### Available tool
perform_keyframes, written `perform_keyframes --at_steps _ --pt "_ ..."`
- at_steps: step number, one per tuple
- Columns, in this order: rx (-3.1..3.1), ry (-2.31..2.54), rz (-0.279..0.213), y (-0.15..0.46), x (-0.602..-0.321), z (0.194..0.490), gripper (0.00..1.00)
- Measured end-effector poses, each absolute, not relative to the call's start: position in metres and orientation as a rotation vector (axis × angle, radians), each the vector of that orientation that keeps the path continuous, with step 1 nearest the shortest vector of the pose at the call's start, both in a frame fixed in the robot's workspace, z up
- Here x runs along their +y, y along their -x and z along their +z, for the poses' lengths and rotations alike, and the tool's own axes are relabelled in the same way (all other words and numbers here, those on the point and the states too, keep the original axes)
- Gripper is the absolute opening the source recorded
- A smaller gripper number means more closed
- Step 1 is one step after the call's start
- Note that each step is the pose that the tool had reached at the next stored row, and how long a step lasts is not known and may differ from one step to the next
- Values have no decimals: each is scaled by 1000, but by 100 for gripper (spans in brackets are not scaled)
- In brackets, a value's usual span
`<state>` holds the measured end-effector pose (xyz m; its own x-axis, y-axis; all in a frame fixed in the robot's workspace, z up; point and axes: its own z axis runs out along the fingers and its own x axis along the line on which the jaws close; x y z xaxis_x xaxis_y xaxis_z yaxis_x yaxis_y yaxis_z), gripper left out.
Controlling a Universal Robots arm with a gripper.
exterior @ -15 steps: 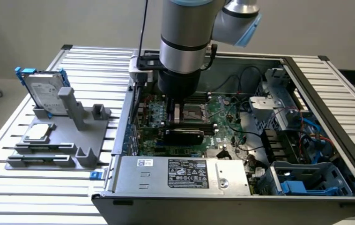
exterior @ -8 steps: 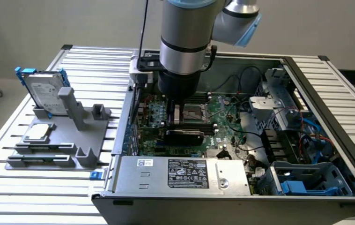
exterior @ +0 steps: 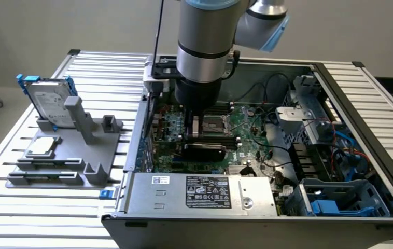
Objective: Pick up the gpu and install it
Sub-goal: 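Press down on the gpu until it lock into place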
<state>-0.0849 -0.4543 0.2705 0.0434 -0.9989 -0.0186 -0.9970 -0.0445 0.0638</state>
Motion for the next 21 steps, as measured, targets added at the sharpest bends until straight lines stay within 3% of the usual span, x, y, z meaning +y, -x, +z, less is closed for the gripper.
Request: perform_keyframes --at_steps 5,14,21 --pt "-2147 -2242 -90 86 -456 288 11" --pt "-2143 -2236 -99 96 -465 290 11" --pt "-2122 -2215 -144 102 -468 290 11"
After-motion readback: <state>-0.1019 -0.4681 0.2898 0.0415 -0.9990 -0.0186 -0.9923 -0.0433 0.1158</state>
